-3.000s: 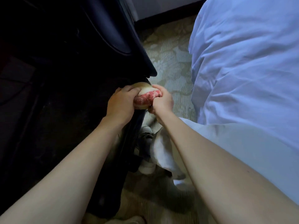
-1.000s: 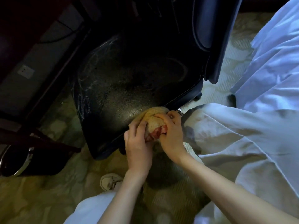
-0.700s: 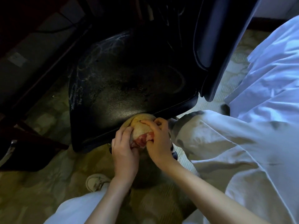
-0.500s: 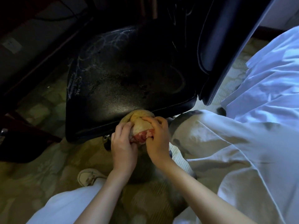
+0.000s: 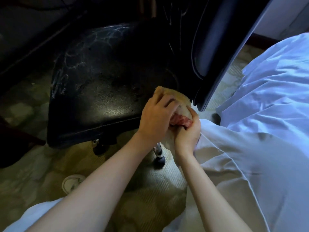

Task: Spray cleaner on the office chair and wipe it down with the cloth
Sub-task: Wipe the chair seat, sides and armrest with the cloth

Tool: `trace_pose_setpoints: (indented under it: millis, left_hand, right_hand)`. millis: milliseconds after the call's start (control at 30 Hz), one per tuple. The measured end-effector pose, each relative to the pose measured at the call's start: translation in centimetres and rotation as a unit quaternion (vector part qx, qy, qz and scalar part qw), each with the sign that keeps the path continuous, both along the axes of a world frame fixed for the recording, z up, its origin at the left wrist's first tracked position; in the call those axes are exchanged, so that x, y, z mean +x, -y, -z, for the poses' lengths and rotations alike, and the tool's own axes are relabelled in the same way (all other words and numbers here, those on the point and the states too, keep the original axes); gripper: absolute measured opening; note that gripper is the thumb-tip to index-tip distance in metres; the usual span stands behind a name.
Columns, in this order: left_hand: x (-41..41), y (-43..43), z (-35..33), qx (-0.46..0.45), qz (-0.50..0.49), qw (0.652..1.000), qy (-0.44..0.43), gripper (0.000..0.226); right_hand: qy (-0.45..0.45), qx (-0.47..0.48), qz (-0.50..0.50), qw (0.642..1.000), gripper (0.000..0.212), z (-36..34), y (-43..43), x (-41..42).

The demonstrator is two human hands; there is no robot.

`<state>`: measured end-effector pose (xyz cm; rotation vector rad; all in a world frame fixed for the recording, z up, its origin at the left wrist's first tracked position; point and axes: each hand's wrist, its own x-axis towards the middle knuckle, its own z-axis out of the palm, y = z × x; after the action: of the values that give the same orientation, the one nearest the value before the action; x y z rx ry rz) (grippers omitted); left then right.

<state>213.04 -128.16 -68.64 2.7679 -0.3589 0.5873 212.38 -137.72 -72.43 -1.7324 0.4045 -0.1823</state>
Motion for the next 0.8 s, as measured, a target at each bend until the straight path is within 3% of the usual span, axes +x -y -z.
trace_pose_setpoints:
  millis: [200,300,500,667,800]
  left_hand:
    - [-1.8,-2.0,0.6,0.008,0.001,0.999,-0.045,0.042]
    - [-2.8,-2.3,1.0,-0.012,-0.034,0.999,-0.041,0.034]
    - [-5.1,-2.5,1.0,-0.069,-0.116,0.989,-0.063,0.040]
    - [-8.4,-4.8,1.1,-0.135,-0.211,0.967,-0.042,0.043]
    - [-13.4,-8.4,1.8,-0.173,-0.293,0.940,-0.020,0.061]
  right_hand:
    - [-0.019,0.005,0.002,1.000,0.070,0.5,-1.5,-0.7]
    - [-0.025,-0.012,-0.009,1.000,0.071,0.3,-2.2,-1.3]
    - [-0.058,-0.015,-0.042,0.997,0.068,-0.5,-4.0,-3.4]
    - [-0.033,-0.055,-0.168,0.984,0.063,-1.0,-6.2,-5.6]
    - [0.068,-0.134,-0.305,0.941,0.057,-2.0,-8.0,-7.2]
